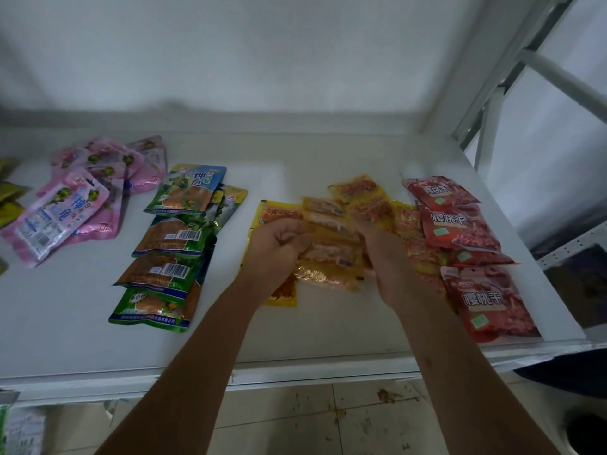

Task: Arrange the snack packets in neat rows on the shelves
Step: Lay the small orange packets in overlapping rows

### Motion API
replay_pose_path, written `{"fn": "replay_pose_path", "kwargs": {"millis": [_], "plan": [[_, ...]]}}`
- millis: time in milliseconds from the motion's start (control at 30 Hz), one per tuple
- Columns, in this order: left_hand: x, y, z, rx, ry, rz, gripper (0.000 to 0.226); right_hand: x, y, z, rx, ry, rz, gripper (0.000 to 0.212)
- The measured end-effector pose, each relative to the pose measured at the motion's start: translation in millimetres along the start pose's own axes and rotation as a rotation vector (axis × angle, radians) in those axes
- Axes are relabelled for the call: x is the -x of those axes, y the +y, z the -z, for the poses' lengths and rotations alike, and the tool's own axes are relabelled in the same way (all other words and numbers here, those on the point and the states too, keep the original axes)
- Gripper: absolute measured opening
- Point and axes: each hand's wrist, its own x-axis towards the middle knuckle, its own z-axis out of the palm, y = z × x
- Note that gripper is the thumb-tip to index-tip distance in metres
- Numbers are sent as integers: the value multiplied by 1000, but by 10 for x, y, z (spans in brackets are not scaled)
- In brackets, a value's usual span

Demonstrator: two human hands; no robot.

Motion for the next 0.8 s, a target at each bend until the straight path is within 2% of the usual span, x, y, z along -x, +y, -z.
{"fn": "replay_pose_path", "kwargs": {"millis": [67, 167, 233, 367, 467, 533, 600, 667, 800], "plan": [[-7, -14, 46, -38, -64, -25, 8, -34, -86, -63, 28, 16, -40, 36], [-19, 1, 61, -11, -43, -16, 49, -74, -58, -171, 2, 71, -29, 19], [-61, 7, 50, -38, -18, -14, 58, -78, 32, -195, 21, 82, 13, 18], [-146, -15, 21, -75, 4, 14, 53, -42, 124, -186, 60, 92, 61, 14], [-149, -26, 22, -85, 1, -8, 58, 5, 127, -199, 60, 60, 71, 27], [-130, -35, 16, -105, 1, -43, 58, 31, 135, -220, 76, 71, 77, 28], [-113, -17, 3, -119, 16, -56, 51, 47, 173, -242, 86, 93, 95, 27], [-114, -11, -7, -99, 16, -37, 46, 71, 216, -266, 68, 113, 129, 36], [-95, -6, -17, -137, -17, -59, 52, 55, 240, -198, 85, 122, 124, 16]]}}
